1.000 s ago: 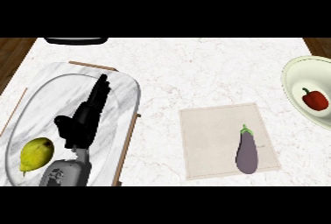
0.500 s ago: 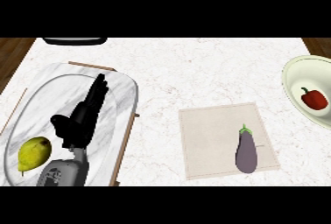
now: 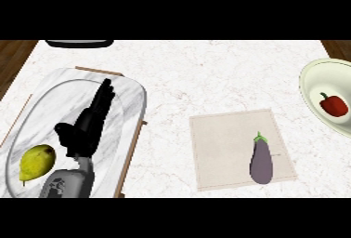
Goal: Pick the bell pepper from the placemat and place it in the bowl
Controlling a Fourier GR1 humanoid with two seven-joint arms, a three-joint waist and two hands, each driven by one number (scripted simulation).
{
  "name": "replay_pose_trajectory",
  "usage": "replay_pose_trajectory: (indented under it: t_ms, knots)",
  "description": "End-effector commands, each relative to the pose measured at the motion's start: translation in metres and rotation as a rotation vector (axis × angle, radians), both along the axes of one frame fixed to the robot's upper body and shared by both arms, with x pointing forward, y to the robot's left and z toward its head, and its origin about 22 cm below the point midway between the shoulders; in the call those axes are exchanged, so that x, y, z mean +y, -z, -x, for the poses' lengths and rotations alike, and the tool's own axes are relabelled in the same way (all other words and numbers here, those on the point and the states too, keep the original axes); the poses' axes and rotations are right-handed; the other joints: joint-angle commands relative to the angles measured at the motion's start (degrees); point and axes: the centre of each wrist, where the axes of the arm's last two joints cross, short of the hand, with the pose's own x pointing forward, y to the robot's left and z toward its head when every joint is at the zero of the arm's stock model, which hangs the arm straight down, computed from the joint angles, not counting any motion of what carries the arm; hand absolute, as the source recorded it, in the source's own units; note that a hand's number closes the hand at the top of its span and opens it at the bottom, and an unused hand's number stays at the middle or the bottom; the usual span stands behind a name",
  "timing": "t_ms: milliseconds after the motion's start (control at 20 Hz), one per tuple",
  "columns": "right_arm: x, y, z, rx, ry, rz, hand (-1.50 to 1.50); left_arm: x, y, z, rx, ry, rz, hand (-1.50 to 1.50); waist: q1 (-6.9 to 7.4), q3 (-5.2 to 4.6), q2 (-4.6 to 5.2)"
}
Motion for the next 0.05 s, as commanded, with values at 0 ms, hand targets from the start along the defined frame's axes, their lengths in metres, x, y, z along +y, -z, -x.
replay_pose_trajectory:
  t_ms: [0]
  knots:
    - [0.0037,0.0291,0.0109,-0.060,-0.127,-0.049,-1.50,-0.0032,0.0003,-0.0026,-0.011,-0.013,-0.014,0.00,-0.04,0.05,0.02]
